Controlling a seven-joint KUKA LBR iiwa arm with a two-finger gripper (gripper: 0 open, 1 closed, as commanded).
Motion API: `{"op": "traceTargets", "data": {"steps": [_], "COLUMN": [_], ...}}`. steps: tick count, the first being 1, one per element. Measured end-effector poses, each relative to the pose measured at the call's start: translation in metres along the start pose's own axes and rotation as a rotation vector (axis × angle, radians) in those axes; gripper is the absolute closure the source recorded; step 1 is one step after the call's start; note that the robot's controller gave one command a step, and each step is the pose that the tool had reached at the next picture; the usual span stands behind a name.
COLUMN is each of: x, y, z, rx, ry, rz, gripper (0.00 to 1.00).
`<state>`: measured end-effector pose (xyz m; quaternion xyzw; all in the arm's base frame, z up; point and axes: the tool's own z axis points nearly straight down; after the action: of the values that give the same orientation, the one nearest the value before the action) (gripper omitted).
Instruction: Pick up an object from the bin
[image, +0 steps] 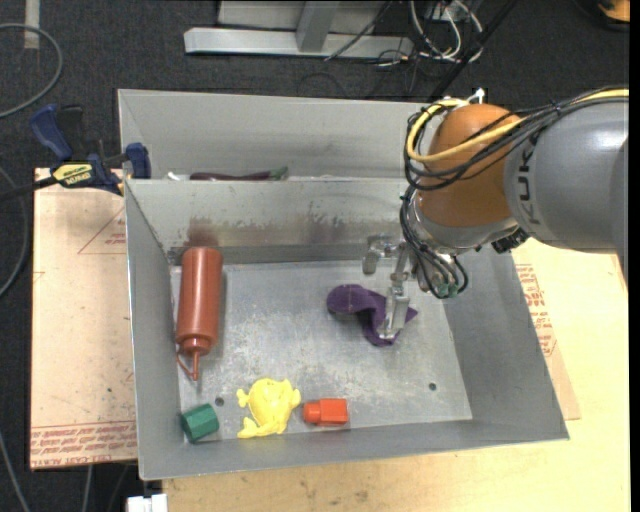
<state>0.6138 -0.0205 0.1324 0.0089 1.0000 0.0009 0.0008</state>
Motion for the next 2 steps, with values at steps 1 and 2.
{"op": "traceTargets", "data": {"steps": [1, 2], "x": [-0.002, 0.002], "y": [-0.011, 0.006], "z": [0.024, 0.061], "rx": [0.001, -0.001], "ry": [-0.003, -0.002], "rz": [-0.039, -0.081], "gripper": [0.0, 1.0]}}
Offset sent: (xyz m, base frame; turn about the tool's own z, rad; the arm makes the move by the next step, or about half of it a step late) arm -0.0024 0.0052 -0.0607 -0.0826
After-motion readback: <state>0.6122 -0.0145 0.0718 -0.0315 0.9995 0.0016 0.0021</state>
